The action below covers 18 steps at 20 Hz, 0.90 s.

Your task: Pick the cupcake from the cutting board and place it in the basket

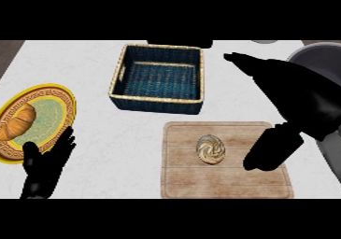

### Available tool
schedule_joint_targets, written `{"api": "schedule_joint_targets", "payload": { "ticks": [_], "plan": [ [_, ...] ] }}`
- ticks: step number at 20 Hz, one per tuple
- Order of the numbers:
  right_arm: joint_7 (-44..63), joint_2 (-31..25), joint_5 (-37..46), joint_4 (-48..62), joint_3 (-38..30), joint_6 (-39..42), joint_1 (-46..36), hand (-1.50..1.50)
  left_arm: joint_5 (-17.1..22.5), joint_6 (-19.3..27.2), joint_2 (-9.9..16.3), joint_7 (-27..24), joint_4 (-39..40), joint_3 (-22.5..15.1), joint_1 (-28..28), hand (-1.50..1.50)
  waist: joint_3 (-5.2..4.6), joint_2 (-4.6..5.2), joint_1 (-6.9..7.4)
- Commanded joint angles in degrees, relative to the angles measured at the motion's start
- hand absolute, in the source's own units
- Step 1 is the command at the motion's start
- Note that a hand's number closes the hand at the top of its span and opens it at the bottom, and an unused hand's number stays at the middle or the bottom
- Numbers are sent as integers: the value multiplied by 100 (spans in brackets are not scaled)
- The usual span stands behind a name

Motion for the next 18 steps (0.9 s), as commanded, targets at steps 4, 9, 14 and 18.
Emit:
{"api": "schedule_joint_targets", "payload": {
  "ticks": [4,9,14,18],
  "plan": [
    [1068,-104,117,-449,175,-244,403,-150,-170,-21,-225,-40,440,-203,285,0,-36,89,88],
    [758,145,865,-417,629,-590,857,-150,-195,-97,-215,8,526,-136,175,0,-32,105,125],
    [891,181,1100,-404,876,-496,1091,-150,-122,-188,-175,169,223,-98,226,0,-32,85,136],
    [387,530,1561,125,1163,-716,1386,-150,-319,-33,-363,192,453,-143,-37,0,-29,119,167]
  ]
}}
